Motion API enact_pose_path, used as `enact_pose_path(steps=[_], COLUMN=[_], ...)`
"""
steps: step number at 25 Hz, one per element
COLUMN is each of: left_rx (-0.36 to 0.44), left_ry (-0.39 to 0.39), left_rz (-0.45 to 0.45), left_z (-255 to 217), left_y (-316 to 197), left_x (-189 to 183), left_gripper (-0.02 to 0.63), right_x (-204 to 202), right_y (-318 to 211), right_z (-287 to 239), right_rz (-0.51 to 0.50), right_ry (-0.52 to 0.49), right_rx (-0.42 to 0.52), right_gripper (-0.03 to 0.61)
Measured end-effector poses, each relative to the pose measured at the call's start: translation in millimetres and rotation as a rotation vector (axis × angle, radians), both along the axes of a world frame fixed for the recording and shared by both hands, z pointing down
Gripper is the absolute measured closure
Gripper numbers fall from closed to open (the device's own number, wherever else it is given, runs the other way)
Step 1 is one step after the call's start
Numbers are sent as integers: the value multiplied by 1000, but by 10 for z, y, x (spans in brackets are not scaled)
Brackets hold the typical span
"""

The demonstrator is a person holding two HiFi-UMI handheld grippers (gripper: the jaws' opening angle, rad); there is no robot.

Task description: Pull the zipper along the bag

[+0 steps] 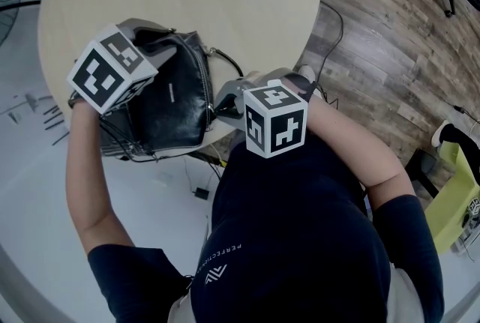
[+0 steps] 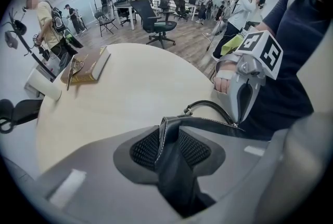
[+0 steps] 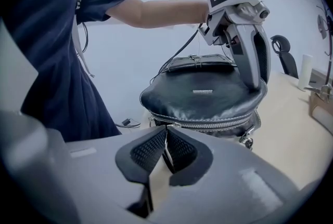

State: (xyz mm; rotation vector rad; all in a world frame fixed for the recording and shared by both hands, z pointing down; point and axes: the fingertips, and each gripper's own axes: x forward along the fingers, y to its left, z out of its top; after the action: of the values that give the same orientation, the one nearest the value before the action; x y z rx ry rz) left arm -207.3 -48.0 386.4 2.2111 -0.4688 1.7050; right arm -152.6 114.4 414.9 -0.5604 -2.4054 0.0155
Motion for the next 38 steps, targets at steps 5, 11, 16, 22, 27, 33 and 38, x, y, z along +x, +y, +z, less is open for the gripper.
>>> enact_pose_path(steps=[5, 11, 16, 22, 27, 33, 38], left_rx=[5, 12, 14, 58, 103, 174, 214], left_ry=[-2, 8, 6, -7, -1, -2, 24], left_rz=[3, -11, -13, 16, 18, -32, -100], left_z=[-2, 25, 38, 38, 20, -14, -144], left_y=[-1, -7, 6, 12, 49, 52, 63], left_x=[25, 9, 15, 36, 57, 33, 13], left_gripper=[479, 477, 477, 469, 460, 448, 408], right_x=[19, 20, 27, 11, 17, 52, 108], right_y=[38, 76, 103, 75, 97, 68, 27], right_z=[-3, 0, 19, 57, 105, 109, 72], right_rz=[-4, -22, -32, -14, 5, -24, -49], right_ry=[-6, -8, -10, -36, -44, -33, -29], right_rx=[-18, -26, -40, -35, -41, -29, -38], right_gripper=[563, 561, 561, 561, 545, 525, 505])
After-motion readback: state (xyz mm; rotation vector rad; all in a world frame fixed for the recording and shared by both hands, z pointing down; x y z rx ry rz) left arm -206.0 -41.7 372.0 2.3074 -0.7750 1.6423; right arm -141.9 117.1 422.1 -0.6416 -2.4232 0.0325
